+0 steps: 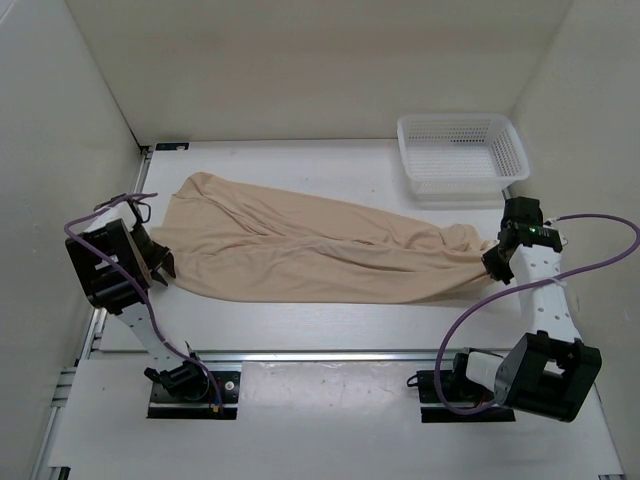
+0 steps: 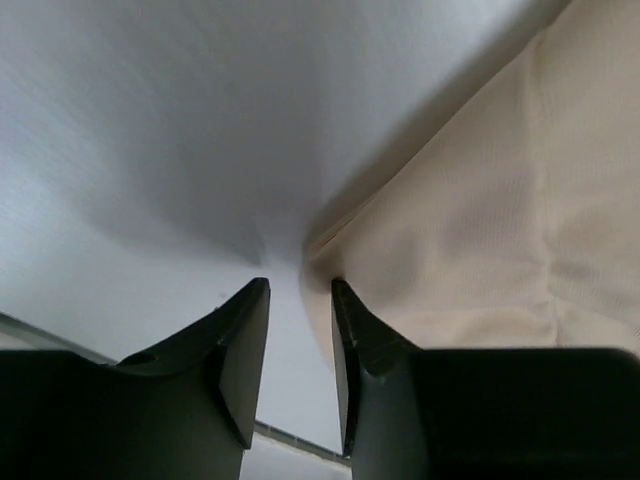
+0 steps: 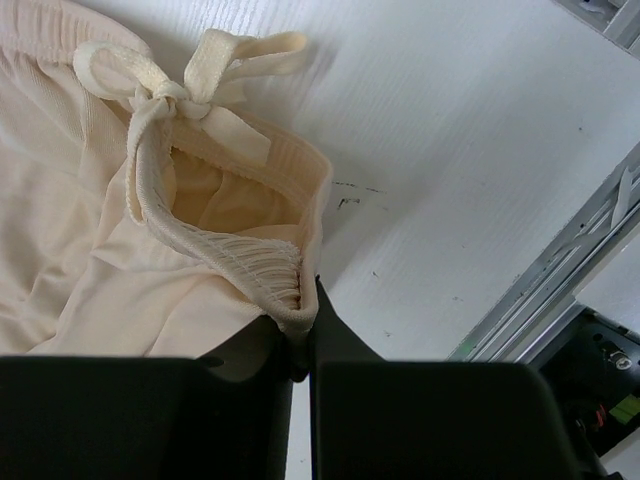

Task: Fold and stack the trousers
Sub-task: Flatten the trousers out

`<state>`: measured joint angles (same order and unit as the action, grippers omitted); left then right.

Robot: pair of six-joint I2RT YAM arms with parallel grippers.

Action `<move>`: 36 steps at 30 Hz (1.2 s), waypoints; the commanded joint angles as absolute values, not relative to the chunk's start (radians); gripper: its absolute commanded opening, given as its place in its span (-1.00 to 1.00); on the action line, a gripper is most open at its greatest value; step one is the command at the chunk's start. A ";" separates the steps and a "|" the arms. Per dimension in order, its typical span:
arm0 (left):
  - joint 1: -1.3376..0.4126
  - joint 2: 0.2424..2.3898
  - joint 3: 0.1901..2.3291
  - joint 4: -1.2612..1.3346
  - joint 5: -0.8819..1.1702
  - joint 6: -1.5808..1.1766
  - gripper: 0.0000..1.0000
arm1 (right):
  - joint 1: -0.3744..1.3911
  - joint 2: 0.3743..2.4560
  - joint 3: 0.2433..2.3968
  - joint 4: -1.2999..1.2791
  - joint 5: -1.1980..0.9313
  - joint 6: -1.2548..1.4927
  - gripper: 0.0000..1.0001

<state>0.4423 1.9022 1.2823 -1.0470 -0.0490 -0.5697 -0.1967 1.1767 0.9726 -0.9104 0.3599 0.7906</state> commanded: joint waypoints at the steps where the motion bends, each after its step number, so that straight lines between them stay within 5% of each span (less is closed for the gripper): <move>1: 0.426 1.923 1.336 -0.999 -0.081 -0.583 -0.17 | -0.213 1.181 1.012 -0.885 0.360 0.767 -1.00; 3: 0.426 1.985 1.345 -0.999 -0.081 -0.594 -0.31 | -0.213 1.181 1.012 -0.885 0.360 0.767 -1.00; 6: 0.426 2.029 1.345 -0.999 -0.091 -0.604 -0.79 | -0.222 1.181 1.022 -0.885 0.360 0.767 -1.00; 19: 0.426 1.704 1.638 -1.195 -0.172 -0.624 -0.79 | -0.232 1.131 1.040 -0.919 0.342 0.749 -1.00; 36: 0.437 1.726 1.951 -1.296 -0.242 -0.566 -0.79 | -0.232 0.971 1.207 -1.092 0.500 0.749 -1.00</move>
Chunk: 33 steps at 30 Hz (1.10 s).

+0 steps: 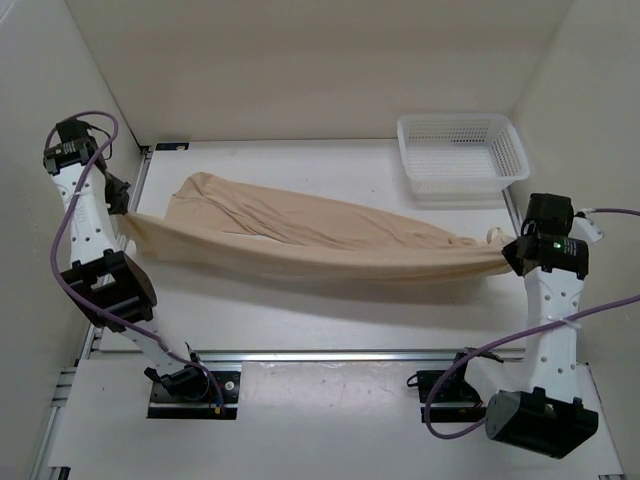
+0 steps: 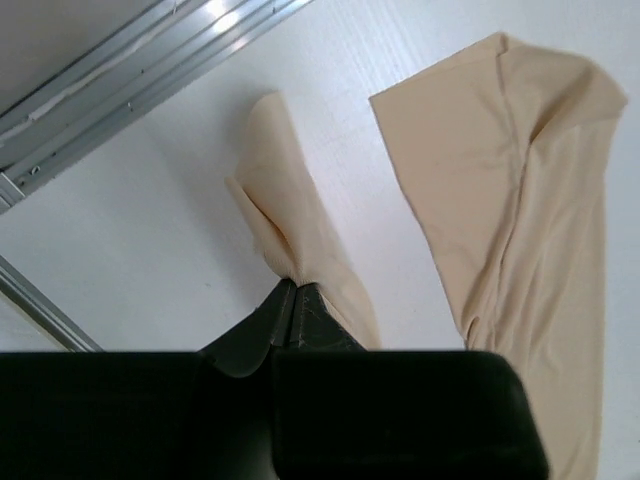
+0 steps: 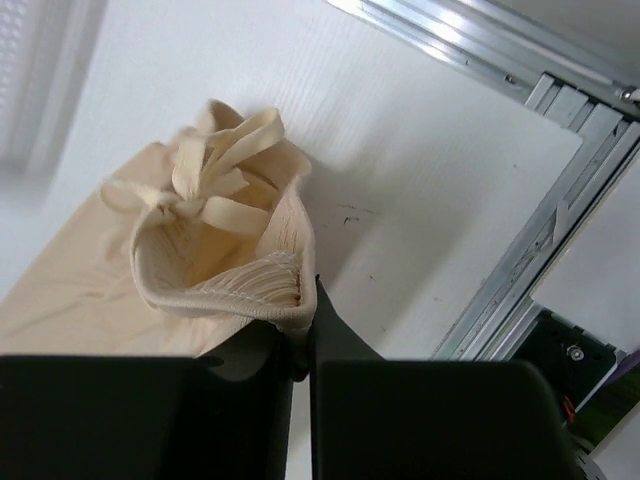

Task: Fold and stack the trousers
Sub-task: Flatten the trousers out

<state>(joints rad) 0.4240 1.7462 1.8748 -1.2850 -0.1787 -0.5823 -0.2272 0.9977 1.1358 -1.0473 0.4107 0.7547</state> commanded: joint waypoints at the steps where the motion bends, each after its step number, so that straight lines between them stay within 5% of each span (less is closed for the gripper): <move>1: 0.437 1.726 1.977 -1.296 -0.230 -0.566 -0.79 | -0.232 0.962 1.216 -1.092 0.514 0.749 -1.00; 33: 0.249 2.372 2.632 -1.118 -0.074 -0.538 -0.79 | -0.232 1.462 1.318 -0.927 0.588 0.778 -1.00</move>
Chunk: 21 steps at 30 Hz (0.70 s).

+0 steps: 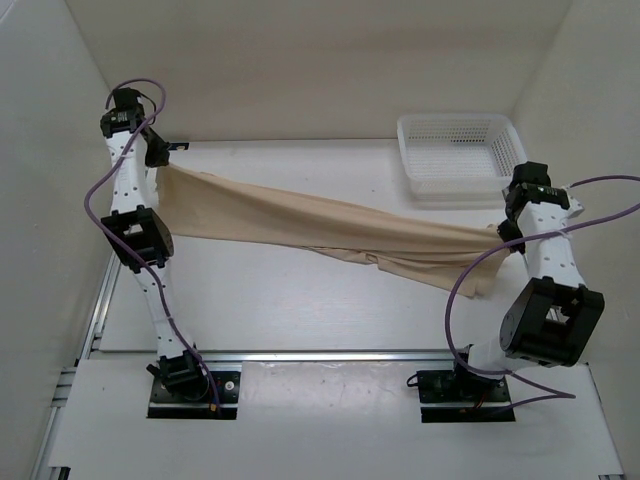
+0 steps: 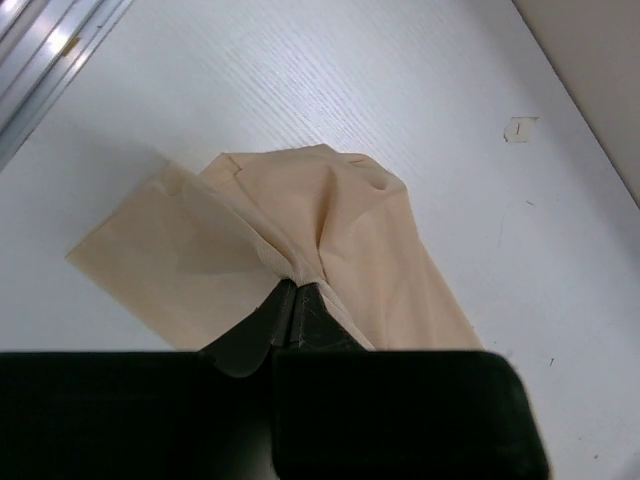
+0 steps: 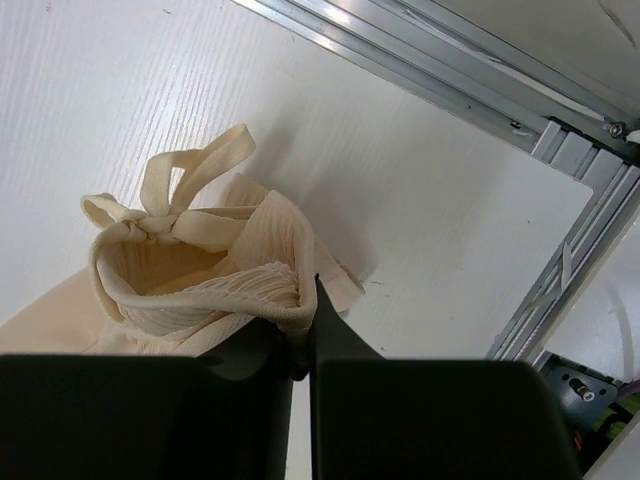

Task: Fold and stack the trousers
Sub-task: Flatten the trousers out

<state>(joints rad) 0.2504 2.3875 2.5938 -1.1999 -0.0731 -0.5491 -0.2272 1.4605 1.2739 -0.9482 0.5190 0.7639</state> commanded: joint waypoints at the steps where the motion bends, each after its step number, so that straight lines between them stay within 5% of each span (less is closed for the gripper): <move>1: 0.249 2.372 2.632 -1.108 -0.074 -0.538 -0.79 | -0.232 1.462 1.318 -0.927 0.597 0.778 -1.00; 21: 0.368 1.896 2.159 -1.129 -0.225 -0.492 -0.79 | -0.232 1.053 1.165 -1.152 0.569 0.759 -1.00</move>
